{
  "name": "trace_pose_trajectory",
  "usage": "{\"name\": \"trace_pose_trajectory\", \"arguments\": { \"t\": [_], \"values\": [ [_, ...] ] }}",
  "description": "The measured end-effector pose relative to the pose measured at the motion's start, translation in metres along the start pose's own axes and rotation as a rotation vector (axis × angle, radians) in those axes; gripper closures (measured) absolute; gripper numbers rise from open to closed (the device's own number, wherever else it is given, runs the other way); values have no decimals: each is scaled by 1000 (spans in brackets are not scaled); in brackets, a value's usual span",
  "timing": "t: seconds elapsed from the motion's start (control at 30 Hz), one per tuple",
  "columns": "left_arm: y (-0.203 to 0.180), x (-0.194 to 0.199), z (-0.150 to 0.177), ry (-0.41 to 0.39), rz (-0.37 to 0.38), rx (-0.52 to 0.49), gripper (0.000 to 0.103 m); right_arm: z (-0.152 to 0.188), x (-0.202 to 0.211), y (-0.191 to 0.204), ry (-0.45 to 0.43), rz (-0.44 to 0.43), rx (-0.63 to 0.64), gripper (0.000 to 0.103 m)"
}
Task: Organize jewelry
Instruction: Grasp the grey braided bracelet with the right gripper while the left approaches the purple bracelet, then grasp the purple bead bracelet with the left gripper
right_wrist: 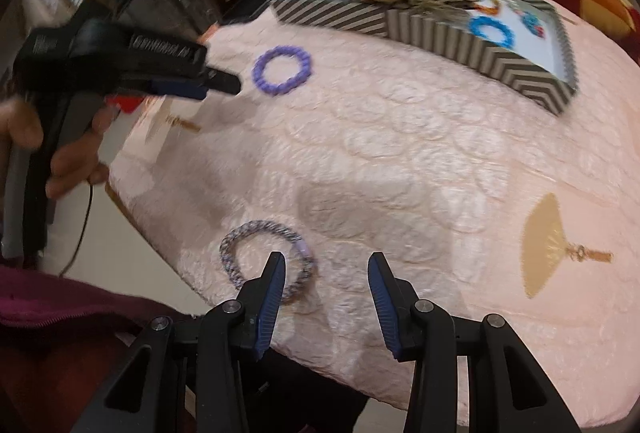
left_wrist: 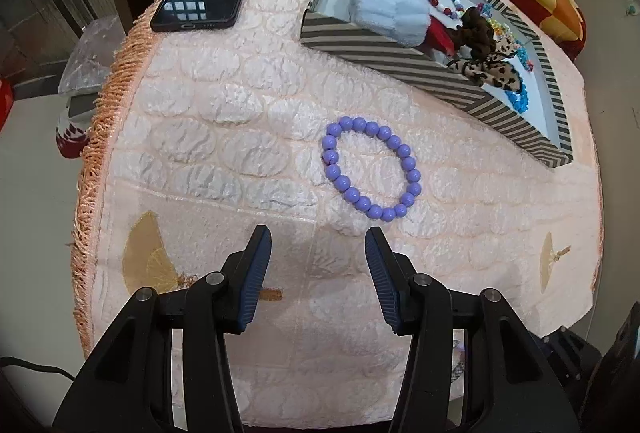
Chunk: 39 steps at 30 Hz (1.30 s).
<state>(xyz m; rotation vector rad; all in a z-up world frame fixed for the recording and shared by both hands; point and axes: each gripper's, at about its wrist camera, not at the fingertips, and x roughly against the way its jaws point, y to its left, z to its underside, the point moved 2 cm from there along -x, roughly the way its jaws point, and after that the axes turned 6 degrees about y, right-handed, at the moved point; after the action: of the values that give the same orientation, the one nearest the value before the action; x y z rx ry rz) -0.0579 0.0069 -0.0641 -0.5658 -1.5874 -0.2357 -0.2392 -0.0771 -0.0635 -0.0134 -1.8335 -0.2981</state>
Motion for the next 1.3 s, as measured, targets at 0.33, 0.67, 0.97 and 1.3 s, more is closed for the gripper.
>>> {"name": "trace_pose_trajectory", "arguments": {
  "t": [0.33, 0.67, 0.97, 1.3],
  "values": [
    [7, -5, -2, 23, 12, 21, 55, -12, -19, 27, 25, 22, 133, 62],
    [9, -8, -6, 35, 24, 37, 55, -26, -29, 34, 23, 67, 250, 83],
    [6, -9, -12, 34, 27, 36, 55, -43, -24, 0, 2, 74, 87, 95],
    [-2, -17, -29, 23, 0, 51, 52, -52, -28, -4, 1, 68, 68, 95]
  ]
}}
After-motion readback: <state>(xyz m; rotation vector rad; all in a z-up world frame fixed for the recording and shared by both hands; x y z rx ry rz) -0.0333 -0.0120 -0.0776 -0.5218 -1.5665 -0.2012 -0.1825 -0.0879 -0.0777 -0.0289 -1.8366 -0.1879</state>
